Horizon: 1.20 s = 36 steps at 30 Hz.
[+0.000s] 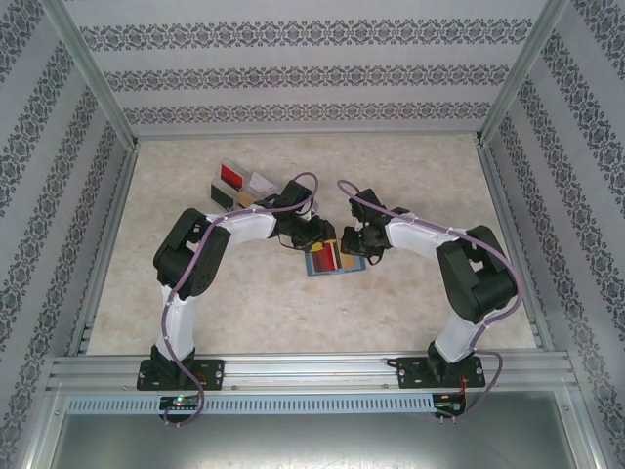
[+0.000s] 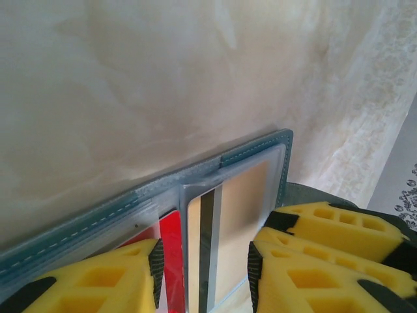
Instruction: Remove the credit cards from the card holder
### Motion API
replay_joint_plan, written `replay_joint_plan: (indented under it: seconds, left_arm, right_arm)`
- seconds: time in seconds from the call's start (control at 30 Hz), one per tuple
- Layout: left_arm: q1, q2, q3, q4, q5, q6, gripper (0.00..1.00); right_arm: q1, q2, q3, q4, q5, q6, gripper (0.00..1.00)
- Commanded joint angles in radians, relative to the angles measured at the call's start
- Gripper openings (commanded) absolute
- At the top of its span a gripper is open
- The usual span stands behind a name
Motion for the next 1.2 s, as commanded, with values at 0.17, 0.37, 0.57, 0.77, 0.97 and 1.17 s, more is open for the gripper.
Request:
replay_joint_plan:
  seconds: [0.17, 0.37, 0.57, 0.77, 0.97, 1.17]
  left_arm:
    - [-0.017, -0.007, 0.024, -0.065, -0.031, -0.007, 0.41]
    - [-0.029, 0.014, 0.012, -0.041, -0.031, 0.001, 0.39]
    - [-0.031, 0.006, -0.019, 0.051, 0.01, -0.004, 0.32]
    - [-0.033, -0.007, -0.044, 0.124, 0.06, -0.019, 0.26]
    - [-0.03, -0.027, -0.066, 0.141, 0.084, -0.005, 0.2]
    - [-0.023, -0.065, -0.102, 0.167, 0.106, 0.009, 0.11]
  right_arm:
    - [-0.01, 0.052, 0.034, -0.02, -0.043, -0.043, 0.28]
    - [-0.016, 0.061, 0.016, -0.017, -0.093, -0.063, 0.27]
    - [-0.032, 0.06, 0.009, -0.014, -0.13, -0.085, 0.27]
    - [-0.032, 0.052, 0.001, -0.002, -0.139, -0.082, 0.27]
    - [-0.029, 0.055, 0.004, -0.006, -0.132, -0.082, 0.27]
    - [-0.03, 0.057, -0.001, -0.016, -0.101, -0.074, 0.26]
